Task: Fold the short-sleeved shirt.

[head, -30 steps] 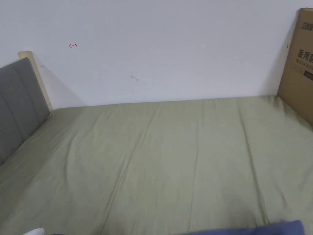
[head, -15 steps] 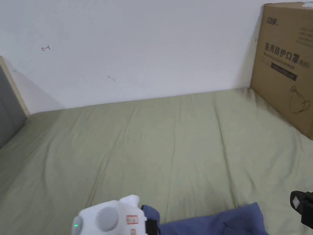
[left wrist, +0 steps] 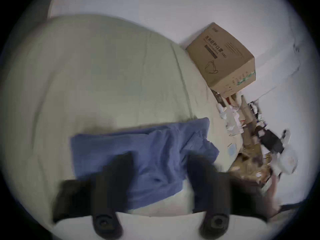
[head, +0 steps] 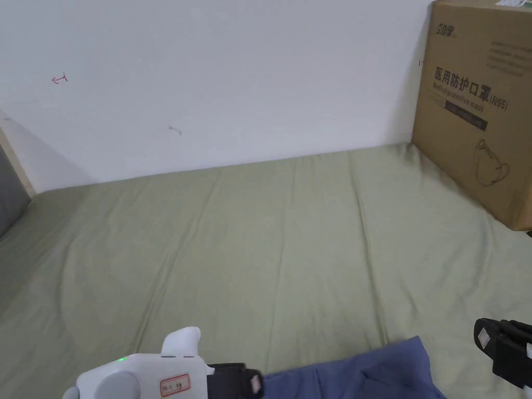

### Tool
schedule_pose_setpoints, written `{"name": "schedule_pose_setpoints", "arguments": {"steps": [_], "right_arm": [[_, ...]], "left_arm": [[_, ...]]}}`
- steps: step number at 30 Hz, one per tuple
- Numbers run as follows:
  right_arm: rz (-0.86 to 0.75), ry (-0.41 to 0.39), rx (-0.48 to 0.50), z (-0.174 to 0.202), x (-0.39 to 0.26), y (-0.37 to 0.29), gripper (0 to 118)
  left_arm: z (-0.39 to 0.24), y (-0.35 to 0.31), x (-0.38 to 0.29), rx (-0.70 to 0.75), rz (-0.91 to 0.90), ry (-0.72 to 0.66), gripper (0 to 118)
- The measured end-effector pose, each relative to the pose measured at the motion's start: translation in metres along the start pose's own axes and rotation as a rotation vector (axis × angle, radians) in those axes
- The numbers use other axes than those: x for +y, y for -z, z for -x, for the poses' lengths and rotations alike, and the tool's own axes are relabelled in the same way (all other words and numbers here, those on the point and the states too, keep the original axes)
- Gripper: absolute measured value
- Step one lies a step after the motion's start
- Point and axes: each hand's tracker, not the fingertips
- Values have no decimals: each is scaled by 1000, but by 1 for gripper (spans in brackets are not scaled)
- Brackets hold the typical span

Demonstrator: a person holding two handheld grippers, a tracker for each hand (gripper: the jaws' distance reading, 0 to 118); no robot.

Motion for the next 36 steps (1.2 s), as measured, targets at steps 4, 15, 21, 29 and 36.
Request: {"name": "schedule_pose_setpoints", "arguments": {"steps": [4, 15, 21, 29, 36], "right_arm": [[0, -13, 3, 2, -1, 1, 0], [19, -43, -26, 1, 0, -4, 0], [15, -52, -12, 6, 6, -1, 0], [21, -79, 9, 21, 7, 2, 0], [58, -121, -13, 31, 2, 11, 0]], "left_arm": [[-18, 29, -8, -32, 85, 106, 0], [-55, 140, -25, -109, 288, 89, 0], [-10, 55, -22, -448, 100, -112, 0], [154, -35, -39, -356, -58, -411, 42], [195, -1, -73, -566, -28, -588, 118]]}}
